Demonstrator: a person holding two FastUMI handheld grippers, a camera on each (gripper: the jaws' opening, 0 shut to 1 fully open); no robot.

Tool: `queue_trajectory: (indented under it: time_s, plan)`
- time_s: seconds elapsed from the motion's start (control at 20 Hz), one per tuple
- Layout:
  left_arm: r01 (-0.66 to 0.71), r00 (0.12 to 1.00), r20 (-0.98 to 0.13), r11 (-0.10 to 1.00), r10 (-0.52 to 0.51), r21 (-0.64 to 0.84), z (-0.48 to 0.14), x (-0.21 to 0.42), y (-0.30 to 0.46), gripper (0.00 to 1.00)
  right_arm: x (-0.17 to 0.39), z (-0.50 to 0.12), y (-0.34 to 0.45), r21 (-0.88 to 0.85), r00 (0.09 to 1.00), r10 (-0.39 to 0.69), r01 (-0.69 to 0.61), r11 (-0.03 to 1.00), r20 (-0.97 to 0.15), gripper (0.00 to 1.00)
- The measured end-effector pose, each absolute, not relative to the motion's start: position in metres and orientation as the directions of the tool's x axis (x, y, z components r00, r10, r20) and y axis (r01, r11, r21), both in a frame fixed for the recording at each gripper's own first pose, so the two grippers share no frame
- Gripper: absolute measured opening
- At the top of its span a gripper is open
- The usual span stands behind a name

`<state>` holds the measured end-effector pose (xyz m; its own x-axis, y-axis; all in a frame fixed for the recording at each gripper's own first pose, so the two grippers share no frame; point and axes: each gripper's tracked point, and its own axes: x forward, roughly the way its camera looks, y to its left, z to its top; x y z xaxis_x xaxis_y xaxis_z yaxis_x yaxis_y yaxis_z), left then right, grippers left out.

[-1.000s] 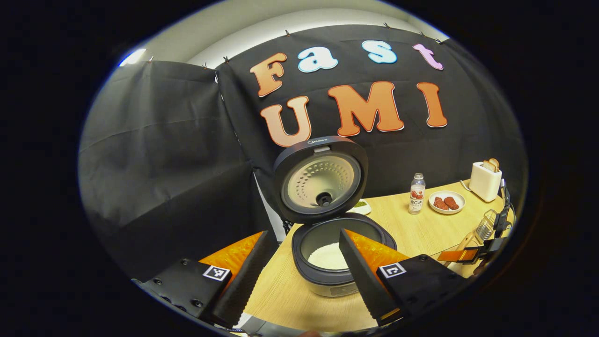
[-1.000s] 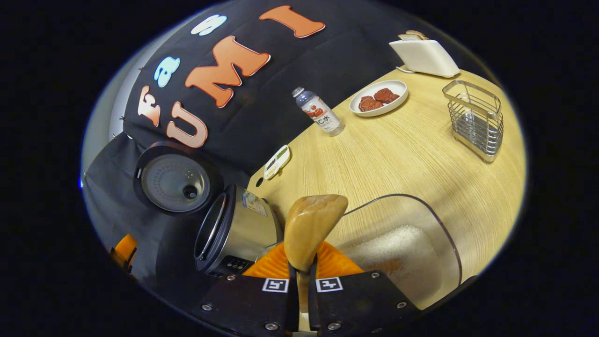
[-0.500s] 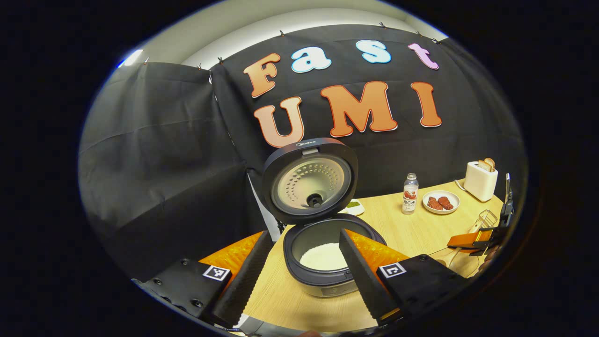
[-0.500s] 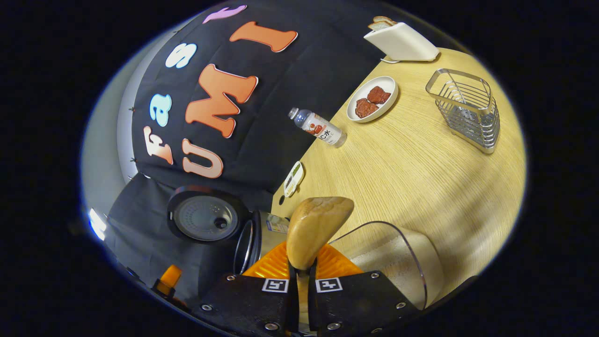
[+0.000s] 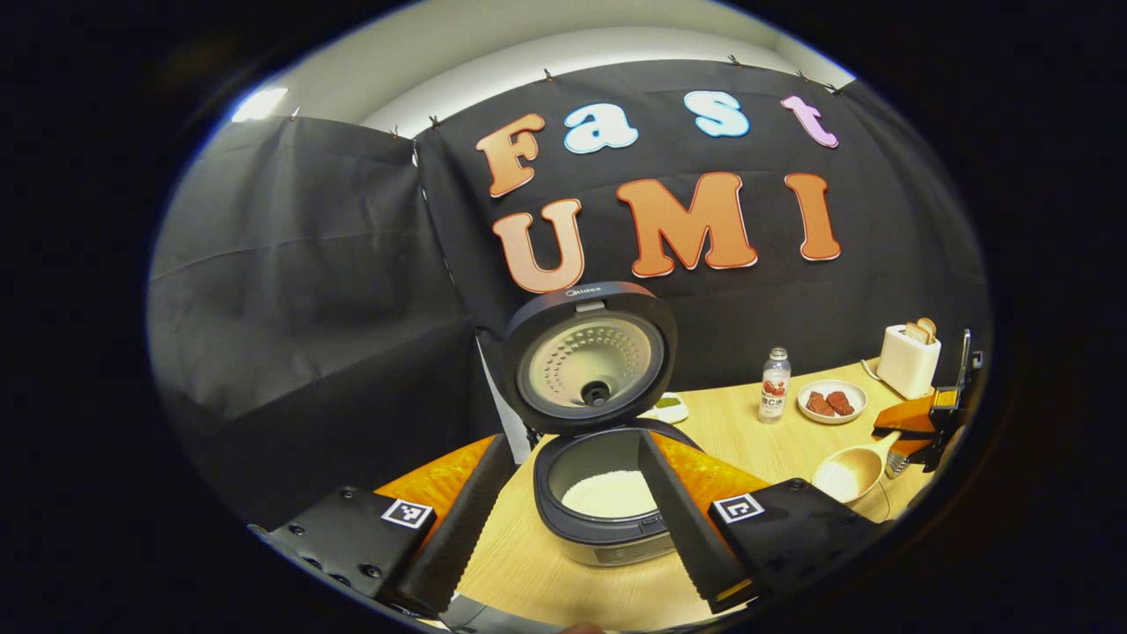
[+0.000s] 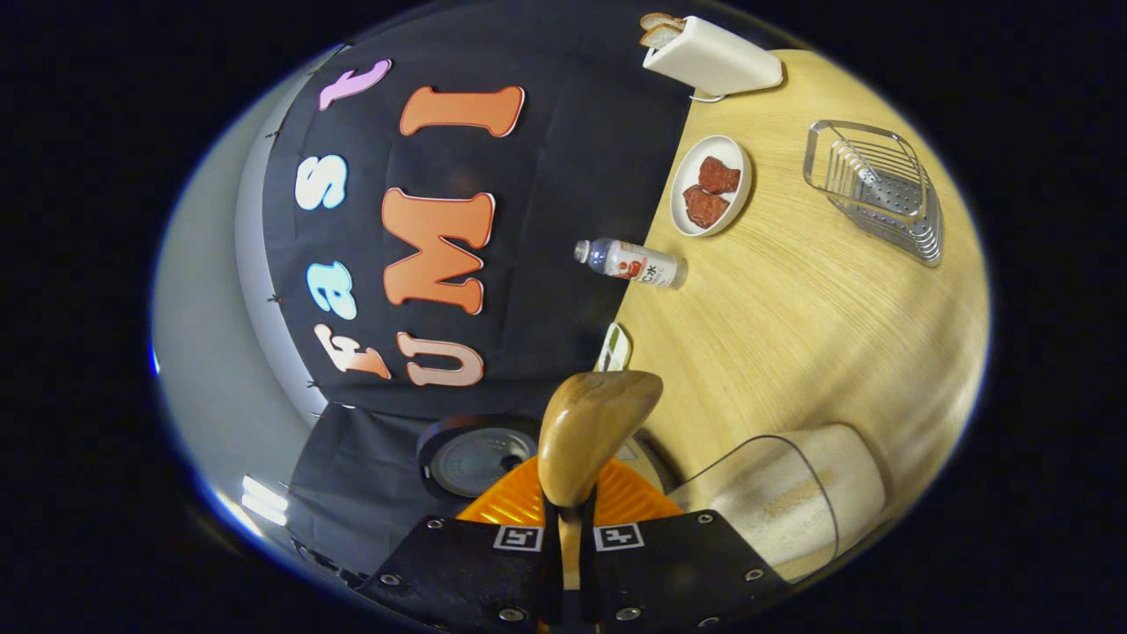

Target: Close the left gripper, press the button to open the rice cooker; take a wooden spoon from the chopstick holder with the right hand, scoop a spoonful of rice and pour it into the rice cooker, then put the wooden spoon back into the chopstick holder.

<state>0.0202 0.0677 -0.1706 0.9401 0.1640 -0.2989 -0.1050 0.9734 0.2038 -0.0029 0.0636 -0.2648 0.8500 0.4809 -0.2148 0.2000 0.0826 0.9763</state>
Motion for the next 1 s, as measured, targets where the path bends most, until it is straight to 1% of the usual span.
queue_trajectory:
  time_s: [0.05, 0.15, 0.4, 0.45, 0.55, 0.7, 1.0]
  plan:
    - [-0.119, 0.944, -0.282, 0.973, 0.173, 0.198, -0.165, 0.018, 0.07, 1.0, 0.002, -0.252, 0.066, 0.98, 0.851, 0.488, 0.189, 0.058, -0.193, 0.07]
    - [-0.144, 0.949, -0.251, 0.971, 0.19, 0.191, -0.157, 0.015, 0.076, 0.92, 0.015, -0.228, 0.072, 0.986, 0.851, 0.505, 0.164, 0.01, -0.146, 0.07]
    - [-0.206, 0.946, -0.209, 0.959, 0.246, 0.193, -0.145, 0.005, 0.098, 0.93, 0.04, -0.187, 0.104, 0.992, 0.827, 0.554, 0.123, -0.018, -0.092, 0.07]
    - [-0.218, 0.944, -0.206, 0.957, 0.256, 0.19, -0.142, 0.0, 0.105, 1.0, 0.046, -0.18, 0.111, 0.993, 0.823, 0.563, 0.115, -0.024, -0.082, 0.07]
    - [-0.242, 0.94, -0.203, 0.954, 0.276, 0.179, -0.141, -0.004, 0.115, 0.92, 0.058, -0.17, 0.126, 0.993, 0.812, 0.581, 0.11, -0.044, -0.064, 0.07]
    - [-0.274, 0.933, -0.19, 0.946, 0.305, 0.175, -0.138, -0.009, 0.129, 0.93, 0.072, -0.157, 0.151, 0.989, 0.793, 0.608, 0.118, -0.087, -0.041, 0.07]
    - [-0.314, 0.919, -0.184, 0.929, 0.35, 0.197, -0.141, -0.012, 0.155, 0.92, 0.095, -0.159, 0.198, 0.991, 0.758, 0.647, 0.132, -0.026, -0.084, 0.07]
